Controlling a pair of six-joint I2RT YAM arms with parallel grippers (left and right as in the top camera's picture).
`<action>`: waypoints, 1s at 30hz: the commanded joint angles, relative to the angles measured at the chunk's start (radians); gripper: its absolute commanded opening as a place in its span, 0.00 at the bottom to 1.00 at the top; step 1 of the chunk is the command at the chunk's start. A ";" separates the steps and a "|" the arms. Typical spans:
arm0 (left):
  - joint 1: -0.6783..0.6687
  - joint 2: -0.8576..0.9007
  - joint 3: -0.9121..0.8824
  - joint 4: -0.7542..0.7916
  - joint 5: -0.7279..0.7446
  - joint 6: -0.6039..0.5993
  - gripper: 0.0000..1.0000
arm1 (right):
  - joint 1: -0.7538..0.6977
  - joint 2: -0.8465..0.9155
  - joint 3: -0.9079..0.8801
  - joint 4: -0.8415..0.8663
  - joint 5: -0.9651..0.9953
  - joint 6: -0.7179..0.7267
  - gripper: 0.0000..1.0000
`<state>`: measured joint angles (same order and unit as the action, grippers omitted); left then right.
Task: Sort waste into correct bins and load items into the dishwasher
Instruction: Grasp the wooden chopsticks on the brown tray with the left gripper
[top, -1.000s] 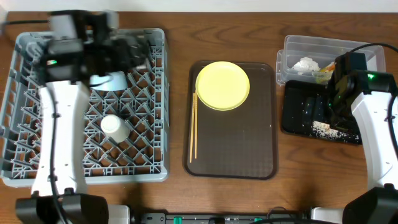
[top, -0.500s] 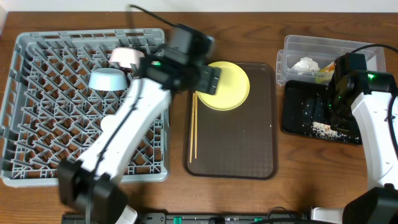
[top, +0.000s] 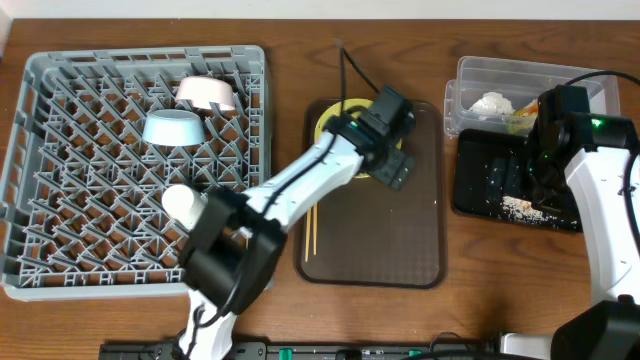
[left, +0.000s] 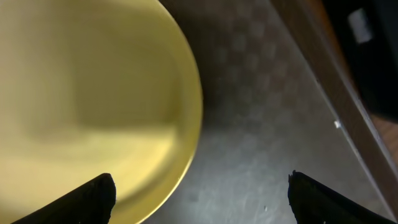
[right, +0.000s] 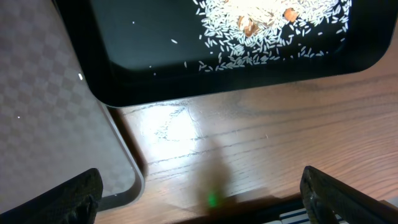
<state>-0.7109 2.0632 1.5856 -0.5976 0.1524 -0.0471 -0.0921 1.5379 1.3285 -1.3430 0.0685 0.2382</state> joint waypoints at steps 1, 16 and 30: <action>-0.004 0.031 0.000 -0.003 -0.023 0.018 0.90 | -0.020 -0.014 0.005 -0.001 0.014 0.015 0.99; 0.071 -0.056 -0.010 -0.560 -0.192 -0.724 0.91 | -0.020 -0.014 0.005 -0.004 0.032 0.008 0.99; 0.105 -0.055 -0.032 -0.442 -0.058 -0.834 0.90 | -0.020 -0.014 0.005 -0.013 0.032 0.009 0.99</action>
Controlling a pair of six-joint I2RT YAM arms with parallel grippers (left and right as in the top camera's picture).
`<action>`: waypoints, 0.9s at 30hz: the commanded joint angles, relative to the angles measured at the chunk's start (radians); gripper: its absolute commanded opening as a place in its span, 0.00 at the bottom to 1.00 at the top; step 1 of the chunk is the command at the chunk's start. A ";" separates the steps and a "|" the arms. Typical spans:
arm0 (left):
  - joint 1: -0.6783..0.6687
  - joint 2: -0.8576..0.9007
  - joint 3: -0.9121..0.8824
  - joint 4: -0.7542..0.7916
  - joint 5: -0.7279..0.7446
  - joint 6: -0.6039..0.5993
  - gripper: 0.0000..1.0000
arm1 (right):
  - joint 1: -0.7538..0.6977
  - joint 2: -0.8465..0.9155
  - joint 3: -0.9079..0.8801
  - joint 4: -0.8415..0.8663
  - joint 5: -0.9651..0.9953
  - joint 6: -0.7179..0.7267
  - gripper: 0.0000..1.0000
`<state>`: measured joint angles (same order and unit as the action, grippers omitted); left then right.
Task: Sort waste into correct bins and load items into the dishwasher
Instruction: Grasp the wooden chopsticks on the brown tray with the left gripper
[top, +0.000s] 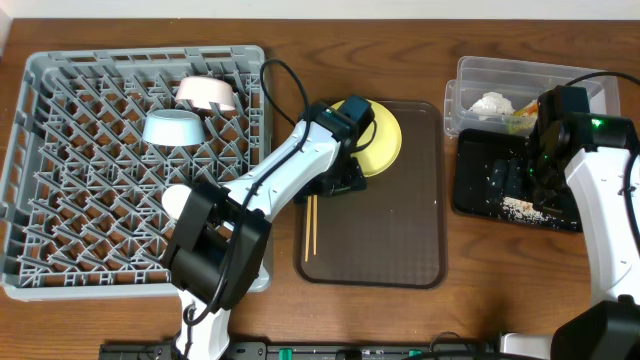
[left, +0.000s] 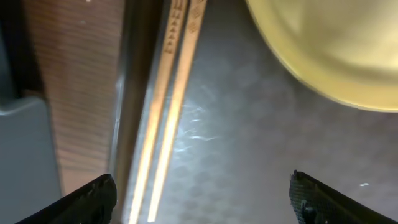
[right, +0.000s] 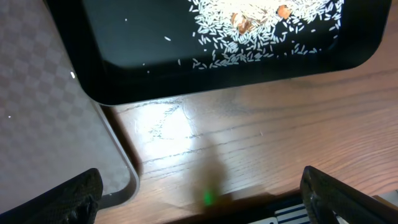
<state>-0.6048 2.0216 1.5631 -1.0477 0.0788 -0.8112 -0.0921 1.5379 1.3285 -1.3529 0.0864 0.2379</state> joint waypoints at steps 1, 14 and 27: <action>-0.002 -0.013 -0.009 0.013 0.015 -0.070 0.90 | -0.020 -0.014 0.005 -0.005 0.014 0.009 0.99; -0.002 -0.005 -0.128 0.129 0.008 -0.070 0.89 | -0.020 -0.014 0.005 -0.013 0.014 0.009 0.99; -0.030 -0.005 -0.166 0.164 0.006 -0.035 0.89 | -0.020 -0.014 0.005 -0.013 0.014 0.013 0.99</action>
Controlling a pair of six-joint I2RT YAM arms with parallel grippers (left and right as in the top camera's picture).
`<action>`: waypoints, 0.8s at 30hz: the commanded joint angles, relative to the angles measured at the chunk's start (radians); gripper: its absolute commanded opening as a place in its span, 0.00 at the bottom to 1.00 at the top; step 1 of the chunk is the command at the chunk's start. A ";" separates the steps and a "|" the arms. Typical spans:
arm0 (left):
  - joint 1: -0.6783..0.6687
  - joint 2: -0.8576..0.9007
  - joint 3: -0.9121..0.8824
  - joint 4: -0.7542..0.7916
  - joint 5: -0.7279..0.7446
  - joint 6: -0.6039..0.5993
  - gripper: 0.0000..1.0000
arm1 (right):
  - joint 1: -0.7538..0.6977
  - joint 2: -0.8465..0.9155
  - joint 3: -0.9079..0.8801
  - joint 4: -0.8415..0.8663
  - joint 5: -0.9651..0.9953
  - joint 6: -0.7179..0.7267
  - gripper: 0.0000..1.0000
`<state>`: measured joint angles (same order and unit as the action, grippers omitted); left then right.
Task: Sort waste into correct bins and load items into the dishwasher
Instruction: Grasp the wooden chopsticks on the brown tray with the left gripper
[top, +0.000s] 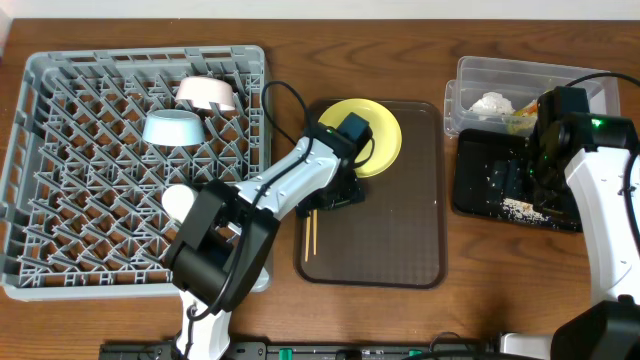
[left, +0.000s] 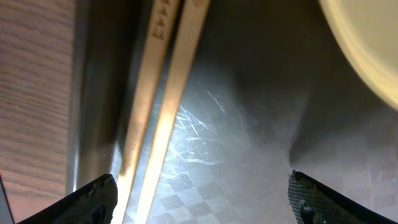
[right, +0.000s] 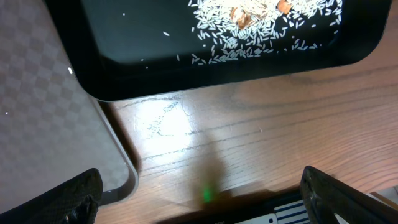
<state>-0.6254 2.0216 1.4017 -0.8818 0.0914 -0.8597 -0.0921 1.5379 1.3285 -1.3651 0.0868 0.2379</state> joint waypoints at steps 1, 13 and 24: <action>-0.011 -0.005 -0.005 -0.001 -0.007 0.016 0.89 | -0.020 -0.014 0.005 -0.001 0.014 0.013 0.99; -0.035 -0.003 -0.005 0.016 -0.032 0.062 0.89 | -0.020 -0.014 0.005 -0.002 0.014 0.012 0.99; -0.062 -0.003 -0.005 0.031 -0.093 0.126 0.89 | -0.020 -0.014 0.005 -0.008 0.014 0.012 0.99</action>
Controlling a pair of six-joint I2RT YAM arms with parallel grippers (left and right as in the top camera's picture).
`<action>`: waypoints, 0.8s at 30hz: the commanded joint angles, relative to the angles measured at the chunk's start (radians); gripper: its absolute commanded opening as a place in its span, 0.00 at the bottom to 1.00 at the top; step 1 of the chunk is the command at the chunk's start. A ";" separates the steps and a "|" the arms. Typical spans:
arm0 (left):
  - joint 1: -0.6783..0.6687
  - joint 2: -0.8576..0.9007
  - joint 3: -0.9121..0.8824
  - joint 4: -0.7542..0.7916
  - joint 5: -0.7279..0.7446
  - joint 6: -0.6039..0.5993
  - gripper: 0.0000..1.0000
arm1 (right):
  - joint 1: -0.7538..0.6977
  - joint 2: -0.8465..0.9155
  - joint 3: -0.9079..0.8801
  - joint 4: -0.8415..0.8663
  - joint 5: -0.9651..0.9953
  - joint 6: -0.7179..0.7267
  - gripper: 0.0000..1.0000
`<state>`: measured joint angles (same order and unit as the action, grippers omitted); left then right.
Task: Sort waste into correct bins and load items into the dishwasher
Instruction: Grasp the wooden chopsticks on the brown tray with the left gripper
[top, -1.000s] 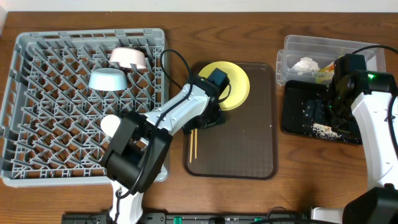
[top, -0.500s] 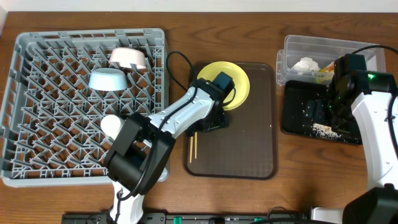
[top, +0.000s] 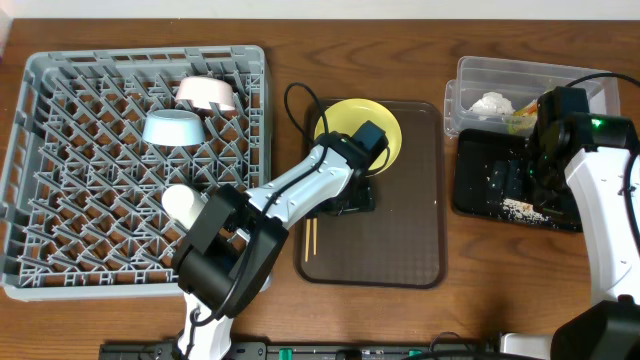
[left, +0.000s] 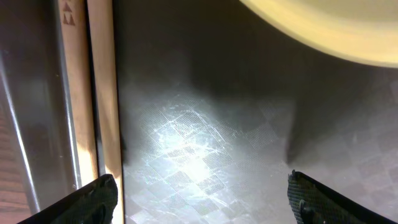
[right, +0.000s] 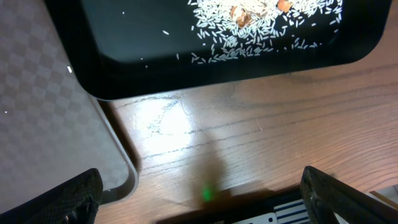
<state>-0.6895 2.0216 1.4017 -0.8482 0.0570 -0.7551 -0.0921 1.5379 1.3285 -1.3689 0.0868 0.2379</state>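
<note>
A yellow plate (top: 345, 122) lies at the back of the brown tray (top: 400, 230). Two wooden chopsticks (top: 310, 238) lie along the tray's left edge. My left gripper (top: 349, 199) hangs low over the tray, just in front of the plate and right of the chopsticks. In the left wrist view it (left: 199, 199) is open with only tray surface between its fingers; the chopsticks (left: 93, 93) run down the left side and the plate rim (left: 323, 31) shows at the top. My right gripper (right: 199, 196) is open and empty over bare wood beside the black bin (right: 186, 50).
A grey dish rack (top: 60, 200) on the left holds a pink bowl (top: 207, 94), a pale blue bowl (top: 173, 128) and a white cup (top: 182, 203). The black bin (top: 490, 185) holds scattered rice (right: 261, 25). A clear container (top: 480, 75) with scraps stands behind it.
My left gripper has shifted a little to the right over the tray and turned; the chopsticks now lie upright at the left edge of its view. The right arm has not moved.
My left gripper was open over the right part of the yellow plate. Then it was at the tray's left side above the chopsticks, then lower and close to them. Now it sits slightly right of them, still open. The right gripper stayed by the black bin throughout.
</note>
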 joint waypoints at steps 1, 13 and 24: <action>0.002 -0.003 -0.005 -0.003 -0.066 0.022 0.89 | -0.020 -0.014 0.005 -0.005 0.014 0.012 0.99; 0.002 -0.003 -0.005 -0.028 -0.073 0.045 0.89 | -0.020 -0.014 0.005 -0.004 0.014 0.012 0.99; 0.002 -0.002 -0.040 0.011 -0.072 0.044 0.89 | -0.020 -0.014 0.005 -0.008 0.014 0.012 0.99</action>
<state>-0.6891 2.0216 1.3914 -0.8436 0.0074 -0.7242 -0.0921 1.5379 1.3285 -1.3724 0.0868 0.2379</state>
